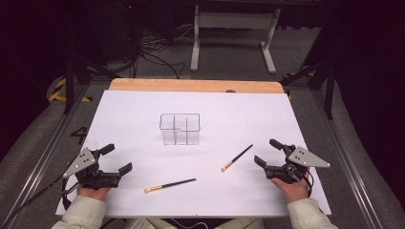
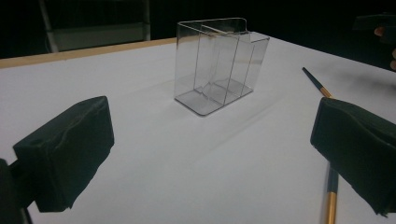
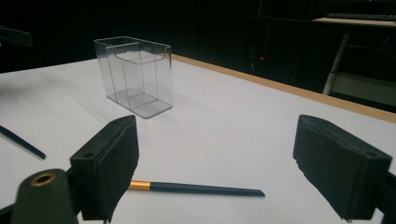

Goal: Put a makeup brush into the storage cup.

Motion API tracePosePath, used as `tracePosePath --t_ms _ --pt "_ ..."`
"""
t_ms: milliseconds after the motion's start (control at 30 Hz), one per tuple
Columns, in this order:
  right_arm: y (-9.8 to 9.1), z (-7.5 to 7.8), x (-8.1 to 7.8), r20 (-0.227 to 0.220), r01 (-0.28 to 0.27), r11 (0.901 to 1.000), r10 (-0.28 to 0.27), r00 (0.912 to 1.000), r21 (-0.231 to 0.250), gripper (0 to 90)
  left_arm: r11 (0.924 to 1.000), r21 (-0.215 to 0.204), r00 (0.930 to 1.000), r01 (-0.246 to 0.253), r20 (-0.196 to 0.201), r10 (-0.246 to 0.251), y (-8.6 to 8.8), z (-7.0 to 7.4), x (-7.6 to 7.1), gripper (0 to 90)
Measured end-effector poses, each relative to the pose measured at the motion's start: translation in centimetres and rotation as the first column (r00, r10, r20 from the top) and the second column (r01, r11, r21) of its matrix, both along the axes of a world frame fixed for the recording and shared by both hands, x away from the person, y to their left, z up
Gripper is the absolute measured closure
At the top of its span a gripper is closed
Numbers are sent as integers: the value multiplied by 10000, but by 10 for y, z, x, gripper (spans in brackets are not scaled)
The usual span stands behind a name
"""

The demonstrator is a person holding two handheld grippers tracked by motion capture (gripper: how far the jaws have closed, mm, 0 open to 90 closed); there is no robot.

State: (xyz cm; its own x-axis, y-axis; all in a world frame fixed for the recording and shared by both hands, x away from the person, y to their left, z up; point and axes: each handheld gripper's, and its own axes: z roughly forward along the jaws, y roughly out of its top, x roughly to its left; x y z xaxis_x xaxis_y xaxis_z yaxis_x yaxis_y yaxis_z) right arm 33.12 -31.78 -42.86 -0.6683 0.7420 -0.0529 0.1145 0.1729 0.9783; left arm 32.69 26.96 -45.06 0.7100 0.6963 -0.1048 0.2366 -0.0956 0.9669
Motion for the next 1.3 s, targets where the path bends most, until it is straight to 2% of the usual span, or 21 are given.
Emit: tracePosePath --t_ms 133,433,667,767,833,1000,1100,1233,1300 --pt "2 9 -1 60 -196 9998 196 9998 59 149 10000 24 10000 -6 -22 6 0 0 0 1" --pt "13 27 3 -165 -608 9976 614 9980 320 146 10000 89 10000 -15 -24 15 -1 0 -1 1" --pt "32 36 10 -319 -1086 9934 1098 9934 379 144 10000 96 10000 -23 -54 23 -1 0 0 1" --pt "44 40 13 -382 -1445 9891 1455 9886 290 145 9998 158 9999 -141 -13 142 -1 0 -1 1" --pt "51 42 15 -442 -1813 9824 1832 9821 443 151 9996 186 9998 -194 5 194 -1 0 -1 1" --pt "69 45 19 -506 -2354 9705 2380 9700 512 151 9995 234 9998 -203 -32 204 -2 -1 -1 1" --pt "73 46 19 -492 -2464 9677 2490 9672 532 151 9996 210 9998 -203 -28 203 -2 -1 -1 1" --pt "87 50 22 -504 -2790 9573 2831 9578 760 143 9996 238 9999 -153 -54 154 -2 -1 -1 1" --pt "90 51 22 -499 -2841 9555 2885 9562 799 143 9996 245 9999 -150 -59 151 -2 -1 -1 1"
